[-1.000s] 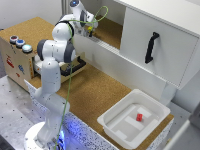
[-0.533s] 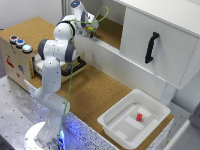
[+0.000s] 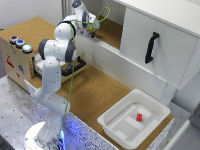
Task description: Pick up the yellow block
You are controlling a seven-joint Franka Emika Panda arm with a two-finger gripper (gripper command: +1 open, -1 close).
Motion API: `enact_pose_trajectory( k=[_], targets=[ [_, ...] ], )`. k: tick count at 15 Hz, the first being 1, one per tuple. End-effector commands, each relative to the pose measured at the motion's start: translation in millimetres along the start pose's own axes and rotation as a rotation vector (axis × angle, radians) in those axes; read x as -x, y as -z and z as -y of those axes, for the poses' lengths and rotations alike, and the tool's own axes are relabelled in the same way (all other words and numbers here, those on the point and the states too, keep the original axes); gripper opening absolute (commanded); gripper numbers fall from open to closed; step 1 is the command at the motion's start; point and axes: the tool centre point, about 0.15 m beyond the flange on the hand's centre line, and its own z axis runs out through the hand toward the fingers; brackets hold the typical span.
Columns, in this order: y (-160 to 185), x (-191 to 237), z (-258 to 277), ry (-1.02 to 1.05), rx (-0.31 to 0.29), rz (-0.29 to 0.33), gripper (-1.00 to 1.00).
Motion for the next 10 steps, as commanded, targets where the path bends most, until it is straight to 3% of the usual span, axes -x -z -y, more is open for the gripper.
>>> enact_pose_trajectory(
  k=[1, 10],
  targets=[
    [48, 22, -14, 0.034, -0.018, -0.032, -1.0],
    [102, 117, -7, 0.138, -0.096, 0.002, -1.0]
  ],
)
